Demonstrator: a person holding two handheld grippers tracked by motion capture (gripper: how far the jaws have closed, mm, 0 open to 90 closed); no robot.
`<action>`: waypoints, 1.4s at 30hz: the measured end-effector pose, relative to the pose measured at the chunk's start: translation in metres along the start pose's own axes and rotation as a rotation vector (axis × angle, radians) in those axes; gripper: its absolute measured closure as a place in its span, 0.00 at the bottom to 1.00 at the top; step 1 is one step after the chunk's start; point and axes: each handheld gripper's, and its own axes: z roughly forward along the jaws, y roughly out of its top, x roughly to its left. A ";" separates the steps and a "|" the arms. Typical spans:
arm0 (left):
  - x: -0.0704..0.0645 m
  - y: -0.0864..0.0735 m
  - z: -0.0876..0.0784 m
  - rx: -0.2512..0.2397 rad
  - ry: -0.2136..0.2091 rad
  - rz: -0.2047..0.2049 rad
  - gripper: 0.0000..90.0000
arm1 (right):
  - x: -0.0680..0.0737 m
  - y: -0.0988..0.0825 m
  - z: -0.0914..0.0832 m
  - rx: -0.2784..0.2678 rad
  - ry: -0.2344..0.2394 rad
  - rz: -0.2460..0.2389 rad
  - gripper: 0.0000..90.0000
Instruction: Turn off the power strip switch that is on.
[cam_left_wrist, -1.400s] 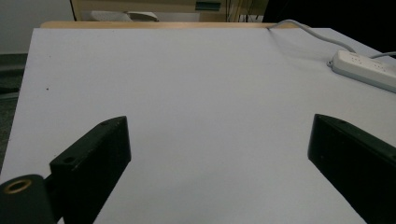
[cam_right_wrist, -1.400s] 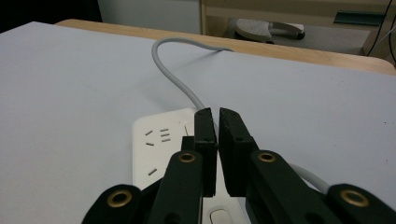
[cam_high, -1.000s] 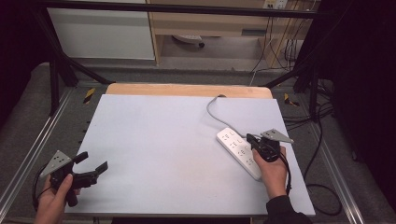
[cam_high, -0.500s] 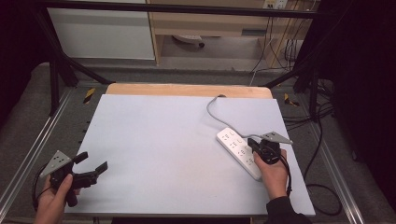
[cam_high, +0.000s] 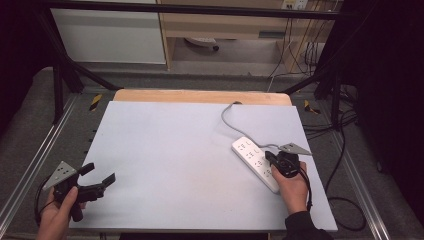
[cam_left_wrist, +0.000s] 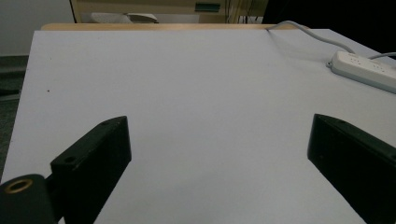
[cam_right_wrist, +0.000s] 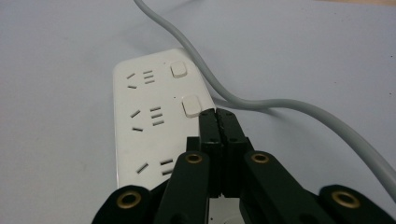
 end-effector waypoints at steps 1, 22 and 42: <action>0.000 0.000 0.000 0.000 0.000 0.000 0.07 | 0.000 0.000 0.000 0.003 -0.001 0.001 1.00; 0.000 0.000 0.000 0.001 -0.002 0.002 0.07 | 0.001 -0.002 0.003 0.024 -0.008 -0.019 1.00; 0.000 0.000 0.000 0.003 -0.004 0.007 0.07 | 0.002 -0.003 0.005 0.034 -0.013 -0.022 1.00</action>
